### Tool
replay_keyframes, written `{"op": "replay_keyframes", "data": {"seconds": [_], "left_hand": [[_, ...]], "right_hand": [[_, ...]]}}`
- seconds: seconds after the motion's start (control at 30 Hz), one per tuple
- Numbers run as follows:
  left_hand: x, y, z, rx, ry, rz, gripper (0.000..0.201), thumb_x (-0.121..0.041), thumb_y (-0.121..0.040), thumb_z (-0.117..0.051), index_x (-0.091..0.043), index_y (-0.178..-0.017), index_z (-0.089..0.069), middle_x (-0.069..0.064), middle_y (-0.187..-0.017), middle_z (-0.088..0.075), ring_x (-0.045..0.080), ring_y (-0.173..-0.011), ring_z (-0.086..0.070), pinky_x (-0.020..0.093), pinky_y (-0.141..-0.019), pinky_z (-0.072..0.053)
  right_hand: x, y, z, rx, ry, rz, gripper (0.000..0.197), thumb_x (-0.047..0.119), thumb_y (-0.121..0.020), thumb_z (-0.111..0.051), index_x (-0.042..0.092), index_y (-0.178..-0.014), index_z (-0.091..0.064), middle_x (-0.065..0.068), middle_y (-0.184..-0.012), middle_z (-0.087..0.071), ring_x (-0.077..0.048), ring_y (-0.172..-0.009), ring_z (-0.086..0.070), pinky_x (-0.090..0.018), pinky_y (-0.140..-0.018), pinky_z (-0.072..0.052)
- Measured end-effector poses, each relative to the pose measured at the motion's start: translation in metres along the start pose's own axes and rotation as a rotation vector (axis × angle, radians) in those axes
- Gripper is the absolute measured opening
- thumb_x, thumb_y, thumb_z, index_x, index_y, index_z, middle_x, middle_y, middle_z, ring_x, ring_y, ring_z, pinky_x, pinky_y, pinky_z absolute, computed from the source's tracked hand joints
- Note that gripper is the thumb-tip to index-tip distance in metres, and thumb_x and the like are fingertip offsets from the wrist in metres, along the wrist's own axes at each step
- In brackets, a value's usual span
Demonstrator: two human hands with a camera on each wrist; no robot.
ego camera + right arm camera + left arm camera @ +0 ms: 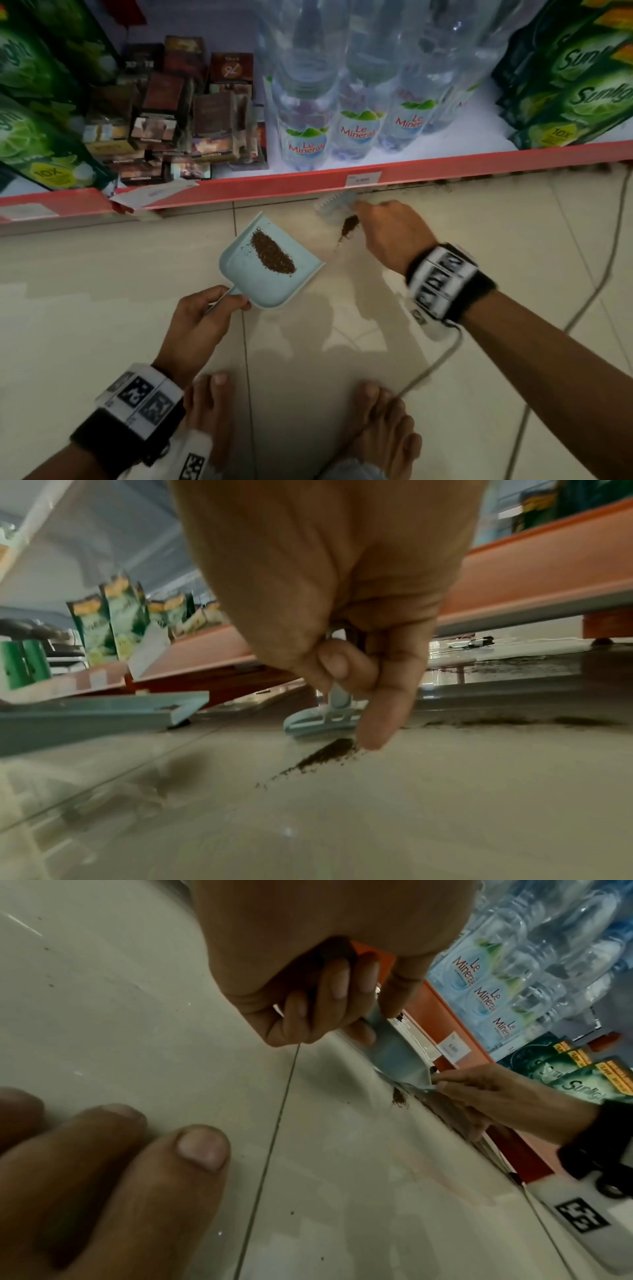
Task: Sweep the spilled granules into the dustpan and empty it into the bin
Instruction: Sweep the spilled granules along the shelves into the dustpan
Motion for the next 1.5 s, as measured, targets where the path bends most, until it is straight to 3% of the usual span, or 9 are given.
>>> {"op": "replay_keyframes", "data": {"seconds": [0.13, 0.23, 0.4, 0.7, 0.9, 1.0, 1.2, 1.4, 1.5], "left_hand": [[0.0, -0.001, -0.004, 0.048, 0.009, -0.023, 0.024, -0.032, -0.079, -0.066, -0.012, -0.067, -0.07, -0.004, -0.046, -0.034, 0.008, -0.042, -0.029, 0.016, -0.041, -0.027], [0.002, -0.007, -0.01, 0.061, 0.005, -0.013, 0.024, -0.038, -0.076, -0.063, -0.016, -0.068, -0.071, -0.011, -0.044, -0.038, 0.007, -0.043, -0.032, 0.02, -0.045, -0.027], [0.003, -0.017, -0.018, 0.112, -0.032, -0.079, 0.024, -0.021, -0.091, -0.066, -0.024, -0.068, -0.073, -0.017, -0.043, -0.048, -0.004, -0.041, -0.04, 0.009, -0.044, -0.031], [0.002, -0.03, -0.025, 0.167, 0.031, -0.103, 0.018, -0.034, -0.08, -0.064, -0.024, -0.07, -0.074, -0.013, -0.043, -0.041, 0.002, -0.041, -0.033, 0.013, -0.041, -0.029], [0.0, -0.031, -0.028, 0.18, 0.022, -0.112, 0.018, -0.036, -0.08, -0.063, -0.025, -0.071, -0.074, -0.012, -0.043, -0.039, 0.003, -0.042, -0.032, 0.013, -0.042, -0.029], [-0.001, -0.03, -0.027, 0.169, 0.032, -0.119, 0.016, -0.034, -0.08, -0.064, -0.025, -0.071, -0.075, -0.013, -0.043, -0.041, 0.001, -0.042, -0.034, 0.012, -0.042, -0.029], [0.004, -0.026, -0.019, 0.14, 0.035, -0.112, 0.015, -0.027, -0.086, -0.067, -0.025, -0.073, -0.075, -0.017, -0.044, -0.047, -0.003, -0.041, -0.038, 0.008, -0.043, -0.031], [0.006, -0.02, -0.015, 0.142, -0.004, -0.123, 0.018, -0.032, -0.084, -0.064, -0.019, -0.074, -0.072, -0.014, -0.045, -0.044, -0.001, -0.043, -0.035, 0.012, -0.045, -0.031], [0.004, -0.017, -0.012, 0.127, 0.004, -0.124, 0.019, -0.033, -0.082, -0.064, -0.018, -0.074, -0.072, -0.013, -0.045, -0.041, 0.002, -0.044, -0.033, 0.013, -0.044, -0.029]], "right_hand": [[-0.02, 0.019, 0.01, -0.143, -0.049, -0.046, 0.037, 0.007, -0.092, -0.045, 0.015, -0.127, -0.055, -0.02, -0.077, -0.064, -0.039, -0.07, -0.06, -0.039, -0.06, -0.043], [-0.008, 0.002, -0.002, -0.214, -0.124, -0.137, 0.025, 0.006, -0.093, -0.043, 0.009, -0.113, -0.058, -0.023, -0.092, -0.065, -0.041, -0.081, -0.062, -0.041, -0.068, -0.047], [-0.006, -0.025, -0.019, -0.102, -0.109, -0.31, 0.026, 0.007, -0.091, -0.04, 0.003, -0.11, -0.057, -0.026, -0.102, -0.064, -0.044, -0.09, -0.062, -0.044, -0.073, -0.046], [-0.034, 0.041, -0.004, -0.173, -0.013, -0.163, 0.045, 0.006, -0.091, -0.041, 0.011, -0.134, -0.048, -0.015, -0.068, -0.058, -0.037, -0.059, -0.058, -0.032, -0.054, -0.033], [-0.031, -0.008, -0.015, -0.183, -0.101, -0.352, 0.038, 0.002, -0.09, -0.037, 0.006, -0.125, -0.052, -0.026, -0.097, -0.062, -0.044, -0.084, -0.062, -0.046, -0.072, -0.049], [-0.033, -0.002, -0.022, -0.098, -0.067, -0.312, 0.051, 0.003, -0.091, -0.037, 0.013, -0.141, -0.042, -0.023, -0.087, -0.065, -0.038, -0.077, -0.063, -0.042, -0.069, -0.05], [-0.026, 0.037, -0.009, -0.137, -0.041, -0.135, 0.044, 0.007, -0.096, -0.042, 0.015, -0.138, -0.048, -0.012, -0.069, -0.064, -0.026, -0.053, -0.045, -0.029, -0.055, -0.035], [0.013, -0.019, -0.008, -0.105, -0.075, -0.083, 0.031, 0.003, -0.089, -0.045, 0.007, -0.116, -0.057, -0.019, -0.09, -0.064, -0.036, -0.078, -0.061, -0.032, -0.064, -0.035], [0.01, -0.014, -0.01, -0.009, -0.034, -0.035, 0.045, 0.005, -0.087, -0.042, 0.016, -0.129, -0.053, -0.02, -0.093, -0.067, -0.037, -0.086, -0.064, -0.038, -0.069, -0.046]]}}
Point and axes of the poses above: each hand's wrist, its own y-axis away from the middle knuckle, its own z-axis out of the back of the hand, x = y × z, the point moved 1 cm from there along -y, towards the middle knuckle
